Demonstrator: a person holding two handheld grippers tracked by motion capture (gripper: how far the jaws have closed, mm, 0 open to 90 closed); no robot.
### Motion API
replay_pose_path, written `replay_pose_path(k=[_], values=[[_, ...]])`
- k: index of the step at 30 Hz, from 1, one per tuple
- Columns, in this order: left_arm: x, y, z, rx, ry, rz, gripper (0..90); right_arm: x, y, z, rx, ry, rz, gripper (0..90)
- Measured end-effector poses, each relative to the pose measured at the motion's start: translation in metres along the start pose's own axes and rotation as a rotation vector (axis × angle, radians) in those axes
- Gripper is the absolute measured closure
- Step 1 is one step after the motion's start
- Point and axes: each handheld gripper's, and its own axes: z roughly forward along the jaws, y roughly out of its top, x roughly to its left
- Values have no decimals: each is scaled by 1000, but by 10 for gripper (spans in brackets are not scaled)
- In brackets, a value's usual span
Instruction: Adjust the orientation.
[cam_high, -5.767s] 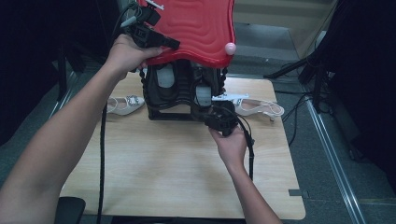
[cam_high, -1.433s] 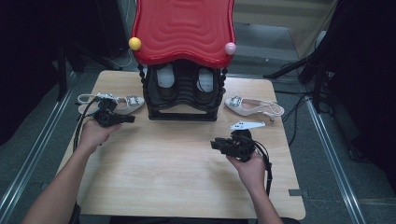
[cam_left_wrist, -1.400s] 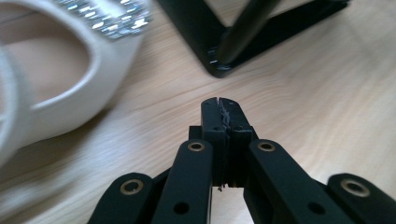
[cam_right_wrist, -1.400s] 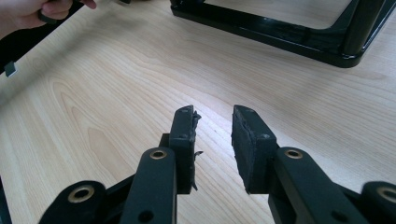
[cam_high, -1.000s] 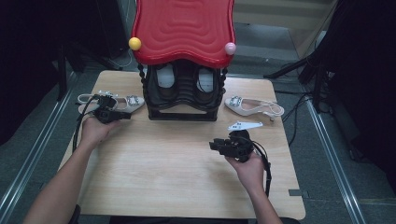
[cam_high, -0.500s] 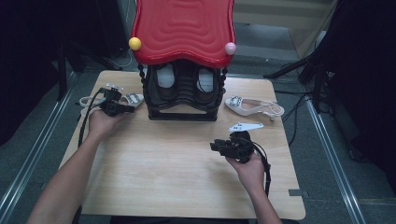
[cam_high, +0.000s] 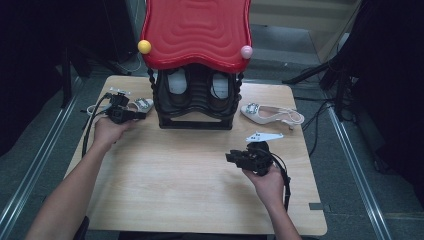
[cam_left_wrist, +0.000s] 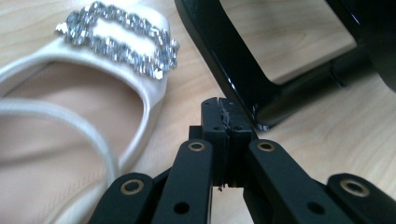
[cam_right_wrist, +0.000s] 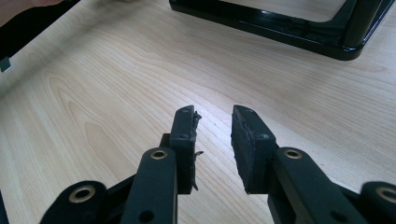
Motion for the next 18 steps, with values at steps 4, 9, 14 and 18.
replay_pose_path(k=[4,9,14,18], values=[[-2,-15,-13,-10,5,3,900,0,1,2,3,3,-2,715],[2,-34,-29,-22,5,-18,900,1,4,6,11,12,-11,717],[4,-48,-44,-28,15,-15,900,1,8,11,17,24,-20,717],[10,-61,-56,-43,25,-20,900,0,10,14,23,26,-26,717]])
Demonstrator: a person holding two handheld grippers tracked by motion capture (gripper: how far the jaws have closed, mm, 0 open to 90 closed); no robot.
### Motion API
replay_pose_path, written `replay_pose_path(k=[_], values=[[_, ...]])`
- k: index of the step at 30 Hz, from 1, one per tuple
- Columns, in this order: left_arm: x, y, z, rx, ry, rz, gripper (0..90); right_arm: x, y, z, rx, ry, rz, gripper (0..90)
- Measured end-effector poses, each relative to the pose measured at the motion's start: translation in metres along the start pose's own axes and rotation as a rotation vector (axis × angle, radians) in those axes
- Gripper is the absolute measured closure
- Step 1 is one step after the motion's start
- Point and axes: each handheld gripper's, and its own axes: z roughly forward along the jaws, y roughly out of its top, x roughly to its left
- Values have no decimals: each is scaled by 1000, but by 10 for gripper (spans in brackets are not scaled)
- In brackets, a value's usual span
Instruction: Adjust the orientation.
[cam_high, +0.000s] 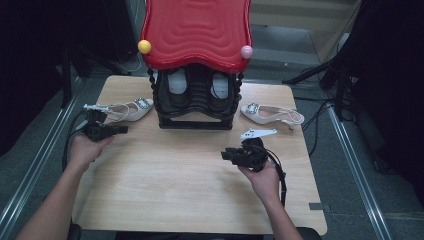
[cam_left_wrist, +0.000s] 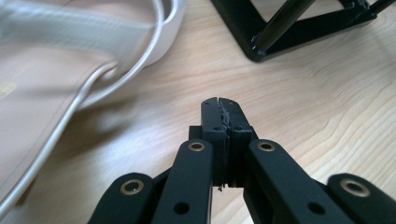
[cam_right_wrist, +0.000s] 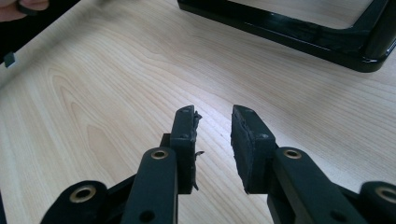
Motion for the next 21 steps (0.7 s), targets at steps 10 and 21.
replay_pose_path(k=[10,21], values=[[24,-22,-31,-32,20,-33,900,-7,3,2,-13,6,7,717],[56,-33,-41,-30,99,-81,900,-8,2,-2,-18,-4,15,717]])
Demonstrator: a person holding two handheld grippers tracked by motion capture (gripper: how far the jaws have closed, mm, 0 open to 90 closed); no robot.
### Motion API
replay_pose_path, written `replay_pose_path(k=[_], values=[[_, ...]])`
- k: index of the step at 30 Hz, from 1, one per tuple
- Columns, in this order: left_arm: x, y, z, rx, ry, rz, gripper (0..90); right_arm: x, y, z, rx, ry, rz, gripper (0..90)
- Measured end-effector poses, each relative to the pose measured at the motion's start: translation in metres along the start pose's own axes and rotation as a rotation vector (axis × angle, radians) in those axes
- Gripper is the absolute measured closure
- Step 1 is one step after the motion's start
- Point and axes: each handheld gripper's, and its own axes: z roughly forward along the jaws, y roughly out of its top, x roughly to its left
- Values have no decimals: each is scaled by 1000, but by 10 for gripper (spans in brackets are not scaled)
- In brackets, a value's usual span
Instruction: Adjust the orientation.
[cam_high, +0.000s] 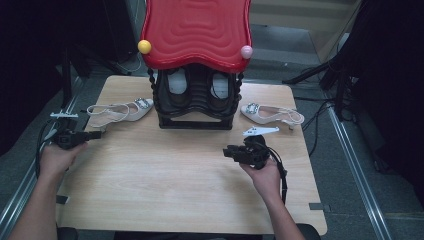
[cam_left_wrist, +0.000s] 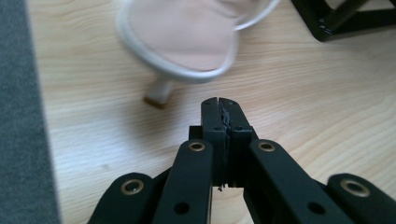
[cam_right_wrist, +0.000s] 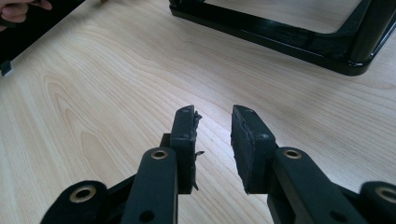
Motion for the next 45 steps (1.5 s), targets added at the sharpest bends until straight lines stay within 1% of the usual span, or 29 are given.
replay_pose_path(k=[1,2,4,7,8,10,12,13,15,16,17,20,23,25,28,30,33,34,37,38,39,43,45], values=[[4,0,1,0,6,-13,900,0,0,-1,1,-3,4,717],[6,1,2,-7,7,-17,900,-1,-1,-1,-2,-3,2,717],[10,3,5,-5,22,-15,900,-1,-2,-2,0,-8,9,717],[17,6,12,-3,38,-27,900,-1,-3,-4,4,-12,12,717],[18,7,13,-2,37,-34,900,-1,-4,-4,4,-16,11,717],[22,9,16,-8,42,-34,900,-1,-5,-6,4,-20,14,717],[22,12,20,-1,60,-34,900,-1,-6,-7,4,-22,15,717],[23,13,22,-2,62,-37,900,-2,-7,-7,5,-25,17,717],[23,14,23,-5,46,-43,900,-2,-9,-8,3,-27,19,719],[21,15,25,3,36,-38,900,-2,-10,-8,6,-28,19,719],[19,15,26,10,33,-24,900,-2,-11,-9,8,-32,20,719],[14,16,27,21,20,-15,900,-1,-11,-11,-1,-34,20,719],[10,15,27,14,-4,-43,900,-2,-12,-13,-3,-36,27,719],[6,14,27,18,-19,-46,900,-3,-12,-13,-9,-38,25,719],[-2,13,29,46,-35,-38,900,-2,-12,-13,-10,-38,28,719],[-8,12,30,45,-48,-44,900,-2,-11,-13,-9,-36,26,719],[-16,12,32,60,-58,-46,900,-2,-11,-12,-11,-35,22,719],[-20,11,34,54,-50,-41,900,-2,-10,-12,-9,-33,23,719],[-27,12,35,60,-64,-57,900,-2,-10,-11,-10,-33,21,719],[-29,12,36,58,-75,-66,900,-2,-9,-11,-9,-35,18,719],[-32,12,36,60,-83,-61,898,-2,-9,-11,-9,-34,18,719],[-43,14,38,77,-75,-50,877,-2,-9,-11,-8,-35,13,719],[-43,16,38,86,-69,-71,848,-2,-9,-11,-9,-36,15,719]])
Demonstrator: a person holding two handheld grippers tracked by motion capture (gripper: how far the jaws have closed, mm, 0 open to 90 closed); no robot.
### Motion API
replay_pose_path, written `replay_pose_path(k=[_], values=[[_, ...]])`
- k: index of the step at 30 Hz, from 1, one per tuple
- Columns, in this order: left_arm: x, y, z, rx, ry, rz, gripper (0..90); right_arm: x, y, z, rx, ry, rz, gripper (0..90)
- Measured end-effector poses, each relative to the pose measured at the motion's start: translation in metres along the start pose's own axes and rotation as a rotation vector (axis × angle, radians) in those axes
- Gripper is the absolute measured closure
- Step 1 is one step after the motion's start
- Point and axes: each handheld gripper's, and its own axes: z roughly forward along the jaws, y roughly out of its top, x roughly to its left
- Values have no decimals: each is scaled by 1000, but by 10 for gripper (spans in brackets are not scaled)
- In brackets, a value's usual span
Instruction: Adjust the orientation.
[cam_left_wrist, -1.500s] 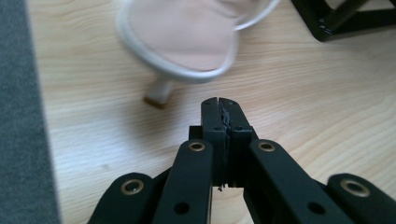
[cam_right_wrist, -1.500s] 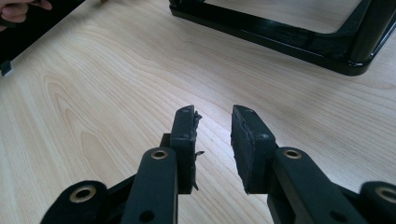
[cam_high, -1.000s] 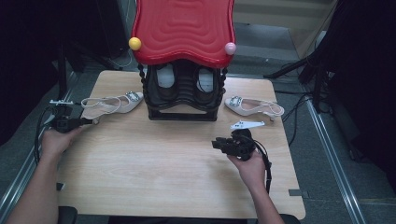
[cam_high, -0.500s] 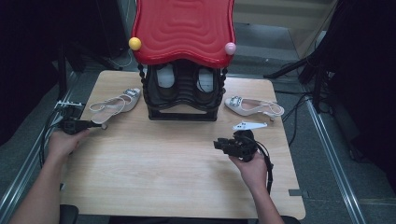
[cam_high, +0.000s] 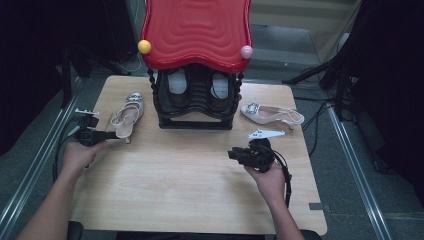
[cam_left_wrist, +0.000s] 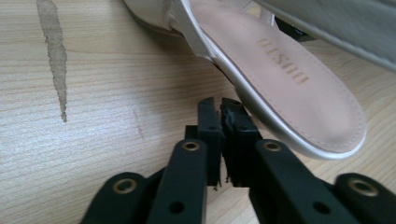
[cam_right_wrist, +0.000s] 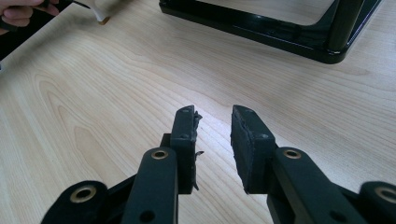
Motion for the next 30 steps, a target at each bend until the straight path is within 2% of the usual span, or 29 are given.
replay_pose_path(k=[2,6,8,10,13,17,18,23,27,28,30], values=[[3,2,-1,8,4,-27,816,0,0,0,0,-2,-1,719],[7,13,-10,14,11,-50,743,0,0,-1,-4,0,1,719],[6,20,-16,16,36,-37,710,-1,0,-1,-3,-2,0,719],[5,29,-22,30,41,-35,683,0,0,-2,-1,-3,0,718],[3,41,-28,24,62,-34,658,0,-1,-2,-1,-4,2,718],[1,59,-36,59,72,-21,618,-1,-1,-3,-1,-7,2,718],[0,63,-37,55,80,-23,608,-1,-1,-2,-2,-5,1,718],[-6,78,-40,67,68,-29,582,-1,-1,-2,-2,-7,5,718],[-10,84,-34,88,74,-34,572,-2,-1,-2,-2,-8,5,718],[-10,85,-32,93,67,-46,571,-2,-1,-2,-2,-8,5,718],[-9,86,-27,120,75,-47,566,-2,-1,-3,-1,-9,4,717]])
